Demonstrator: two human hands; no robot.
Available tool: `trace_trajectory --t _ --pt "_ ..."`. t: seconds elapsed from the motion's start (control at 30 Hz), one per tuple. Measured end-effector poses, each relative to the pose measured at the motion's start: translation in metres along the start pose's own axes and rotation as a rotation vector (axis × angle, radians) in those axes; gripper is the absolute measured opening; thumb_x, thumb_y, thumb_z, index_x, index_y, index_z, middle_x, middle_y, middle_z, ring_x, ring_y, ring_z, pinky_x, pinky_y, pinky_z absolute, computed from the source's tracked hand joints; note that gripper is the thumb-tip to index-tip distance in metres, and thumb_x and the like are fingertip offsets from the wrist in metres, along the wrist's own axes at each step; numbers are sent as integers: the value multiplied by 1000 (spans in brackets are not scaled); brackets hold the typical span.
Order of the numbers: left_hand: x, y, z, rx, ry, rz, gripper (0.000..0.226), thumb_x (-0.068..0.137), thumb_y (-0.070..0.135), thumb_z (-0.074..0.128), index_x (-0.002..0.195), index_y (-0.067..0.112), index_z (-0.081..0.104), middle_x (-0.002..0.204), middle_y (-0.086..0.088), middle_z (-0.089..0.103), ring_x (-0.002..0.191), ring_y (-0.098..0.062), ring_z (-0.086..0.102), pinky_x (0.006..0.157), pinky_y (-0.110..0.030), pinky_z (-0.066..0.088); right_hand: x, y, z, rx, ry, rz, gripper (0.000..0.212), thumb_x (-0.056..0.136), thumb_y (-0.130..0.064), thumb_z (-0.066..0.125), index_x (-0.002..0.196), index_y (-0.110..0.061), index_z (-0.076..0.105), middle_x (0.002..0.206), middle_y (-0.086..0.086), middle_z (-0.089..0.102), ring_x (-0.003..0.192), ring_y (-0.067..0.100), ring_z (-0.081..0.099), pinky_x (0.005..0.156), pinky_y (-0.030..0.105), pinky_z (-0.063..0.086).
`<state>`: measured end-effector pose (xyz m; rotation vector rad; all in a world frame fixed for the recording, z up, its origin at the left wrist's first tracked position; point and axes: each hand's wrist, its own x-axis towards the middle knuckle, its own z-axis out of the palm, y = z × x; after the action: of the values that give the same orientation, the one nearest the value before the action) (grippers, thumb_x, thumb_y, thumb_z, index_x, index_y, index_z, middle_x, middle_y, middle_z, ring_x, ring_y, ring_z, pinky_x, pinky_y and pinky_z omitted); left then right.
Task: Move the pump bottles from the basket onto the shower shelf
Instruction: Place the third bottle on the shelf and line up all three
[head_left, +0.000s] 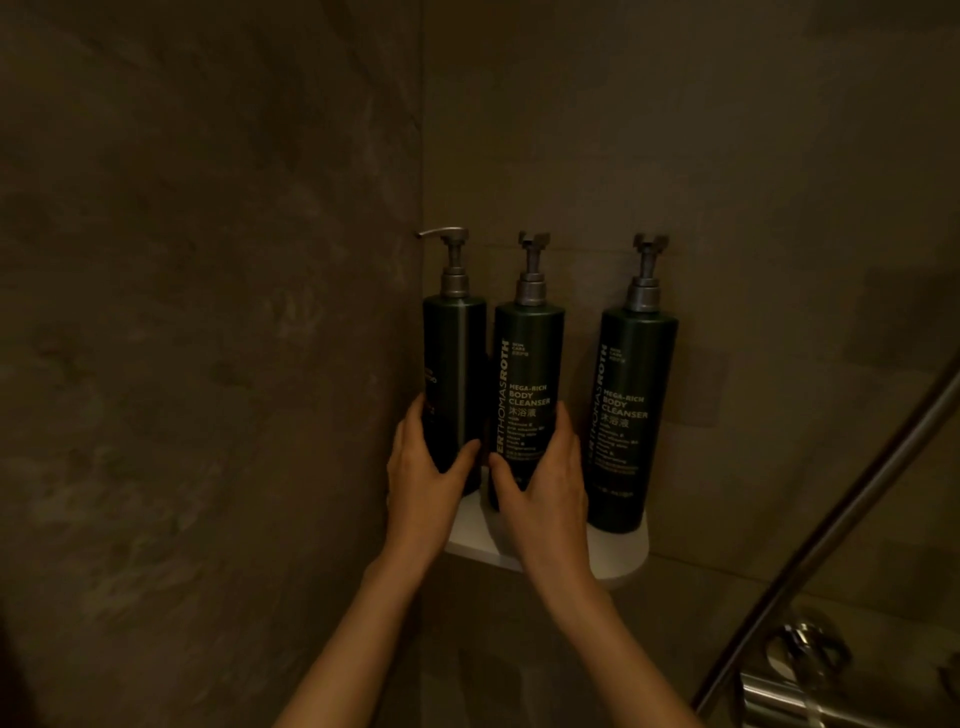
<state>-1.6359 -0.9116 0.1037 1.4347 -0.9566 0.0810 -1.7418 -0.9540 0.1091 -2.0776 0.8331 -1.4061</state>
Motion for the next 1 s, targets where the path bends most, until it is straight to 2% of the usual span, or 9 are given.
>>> trace_trajectory --t 0.13,0.37,0.47,0.53,0.63,0.7,0.77,0.83,1.0 --pt "-3 -2 1 -15 25 8 70 83 28 68 144 28 33 138 5 47 124 -7 47 105 -36 43 -1 1 -1 23 28 0 79 85 -28 65 147 -16 18 144 5 37 132 16 37 109 38 35" --pt "-5 0 0 -3 78 6 68 82 25 70 141 28 36 132 9 46 123 -10 48 103 -42 45 -3 0 -1 -4 67 -35 78 86 -30 64 147 -13 19 142 5 38 130 16 37 107 30 33" --pt "-14 9 -1 28 126 42 62 88 25 62 143 25 33 137 8 39 126 -8 42 106 -42 42 -6 -2 -5 13 98 -58 75 86 -29 64 146 -13 22 144 5 37 131 15 36 108 32 34" --pt "-23 18 -2 57 172 94 57 90 26 56 142 24 34 140 10 34 127 -6 38 107 -37 40 -9 -6 -12 28 164 -124 65 88 -27 61 144 -14 29 141 4 39 129 12 38 106 30 36" --pt "-34 35 3 81 126 188 56 90 24 57 142 23 34 143 7 36 127 -2 37 105 -11 32 -11 -7 -26 7 324 -263 48 89 -27 55 134 -14 42 133 4 47 123 10 44 103 21 37" --pt "-37 42 10 81 57 205 61 89 25 59 144 24 32 145 6 36 130 -2 36 106 -14 31 -9 -4 -36 -19 421 -299 46 87 -27 54 129 -11 46 131 6 48 123 12 44 103 14 34" --pt "-37 45 18 54 -3 182 66 88 28 61 145 26 28 147 6 35 132 -8 38 109 -31 37 -5 0 -45 -42 480 -258 50 85 -24 61 131 -13 44 135 7 44 124 12 41 99 13 33" --pt "-36 45 26 42 -38 146 69 88 29 61 147 28 24 148 6 34 134 -11 38 109 -39 38 0 8 -51 -48 476 -164 64 81 -20 69 136 -17 37 140 6 39 125 11 37 95 21 35" --pt "-29 42 37 -1 -72 65 68 90 23 58 147 30 21 148 5 35 136 -10 34 112 -33 31 9 24 -57 83 235 101 83 83 -31 68 148 -29 17 144 -2 39 121 11 44 91 29 40"
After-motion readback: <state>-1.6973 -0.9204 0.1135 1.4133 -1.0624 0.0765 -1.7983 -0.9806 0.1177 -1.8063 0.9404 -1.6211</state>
